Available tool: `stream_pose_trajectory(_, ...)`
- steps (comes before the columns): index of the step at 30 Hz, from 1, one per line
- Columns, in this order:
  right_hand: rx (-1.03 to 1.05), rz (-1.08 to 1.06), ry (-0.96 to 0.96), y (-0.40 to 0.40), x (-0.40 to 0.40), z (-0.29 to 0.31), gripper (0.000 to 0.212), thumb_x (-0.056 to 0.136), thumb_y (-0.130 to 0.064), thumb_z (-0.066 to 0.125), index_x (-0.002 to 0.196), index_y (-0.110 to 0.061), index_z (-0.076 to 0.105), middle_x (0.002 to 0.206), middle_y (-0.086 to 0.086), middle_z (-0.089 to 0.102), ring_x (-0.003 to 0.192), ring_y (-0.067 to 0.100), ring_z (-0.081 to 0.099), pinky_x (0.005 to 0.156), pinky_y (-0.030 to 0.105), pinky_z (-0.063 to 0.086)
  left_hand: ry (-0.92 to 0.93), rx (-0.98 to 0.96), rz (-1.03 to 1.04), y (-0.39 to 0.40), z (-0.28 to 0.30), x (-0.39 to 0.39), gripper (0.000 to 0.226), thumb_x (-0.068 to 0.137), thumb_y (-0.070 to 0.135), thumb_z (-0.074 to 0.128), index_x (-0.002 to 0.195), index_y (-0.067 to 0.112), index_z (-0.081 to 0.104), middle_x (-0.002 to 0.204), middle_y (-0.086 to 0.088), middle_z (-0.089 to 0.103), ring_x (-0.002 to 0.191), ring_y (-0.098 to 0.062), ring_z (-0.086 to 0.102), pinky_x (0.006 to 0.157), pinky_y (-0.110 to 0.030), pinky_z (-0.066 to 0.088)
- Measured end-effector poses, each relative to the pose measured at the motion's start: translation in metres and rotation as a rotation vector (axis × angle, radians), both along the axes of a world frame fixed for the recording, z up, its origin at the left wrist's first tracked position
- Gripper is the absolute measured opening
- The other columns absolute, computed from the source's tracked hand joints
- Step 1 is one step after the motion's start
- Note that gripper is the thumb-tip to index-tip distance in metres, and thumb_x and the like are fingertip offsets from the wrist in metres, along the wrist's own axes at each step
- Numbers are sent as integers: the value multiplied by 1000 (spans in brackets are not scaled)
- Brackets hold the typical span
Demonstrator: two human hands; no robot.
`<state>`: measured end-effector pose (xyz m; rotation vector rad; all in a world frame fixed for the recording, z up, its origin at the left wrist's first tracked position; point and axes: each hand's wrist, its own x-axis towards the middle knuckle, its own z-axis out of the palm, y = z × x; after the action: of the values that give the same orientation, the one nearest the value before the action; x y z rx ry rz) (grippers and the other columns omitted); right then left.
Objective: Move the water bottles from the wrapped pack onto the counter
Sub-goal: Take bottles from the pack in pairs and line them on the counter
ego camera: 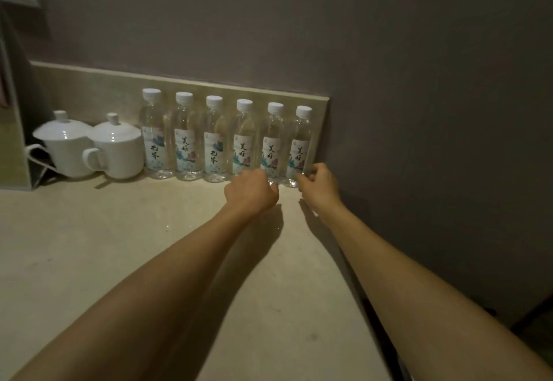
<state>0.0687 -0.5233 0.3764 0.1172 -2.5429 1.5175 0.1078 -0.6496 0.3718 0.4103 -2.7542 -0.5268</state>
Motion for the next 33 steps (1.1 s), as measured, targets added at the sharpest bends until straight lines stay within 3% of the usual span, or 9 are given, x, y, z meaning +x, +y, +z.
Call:
stream_pose_trajectory(4,-21,-50,46,20,17,0,23,92,-18,58,111,-5,59,100,12,67,97,30,66,90,48,52,28,84,-46,19,1,5,31,94,35,48,98,9,65,95,-12,67,89,-30,65,83,-43,56)
stream_pose_trajectory(8,-12,-99,115,46,29,4,16,91,-18,54,101,-9,64,94,11,70,96,30,66,88,46,53,110,164,-60,44,11,12,33,97,28,40,99,6,65,97,-15,66,88,-33,62,78,-40,53)
stream_pose_trajectory(11,-59,-154,182,70,33,16,15,90,-13,53,97,-8,65,92,14,71,91,33,67,86,48,54,179,207,-96,68,27,20,38,98,29,35,102,7,66,101,-15,68,94,-35,63,84,-46,54)
stream_pose_trajectory(16,-33,-210,298,123,43,31,20,83,-4,55,99,-8,67,85,7,67,87,24,64,82,31,49,232,246,-149,127,52,28,40,96,31,35,100,6,66,103,-16,69,97,-37,63,88,-47,52)
stream_pose_trajectory(21,6,-244,291,217,58,23,19,80,-3,58,95,-9,68,84,8,69,83,25,64,81,30,49,165,268,-210,218,49,35,40,93,39,39,100,11,67,103,-12,70,95,-33,65,88,-44,53)
stream_pose_trajectory(24,12,-297,256,290,69,9,18,81,-2,58,94,-9,67,85,10,69,84,26,66,81,32,52,105,239,-245,286,37,40,39,92,39,39,98,13,67,101,-9,70,90,-30,63,81,-39,52)
stream_pose_trajectory(33,79,-459,18,481,102,-51,13,83,-8,62,80,-21,59,83,6,70,92,26,66,85,38,54,-125,219,-419,463,-19,47,38,95,41,42,99,12,66,101,-11,69,92,-32,65,82,-40,54)
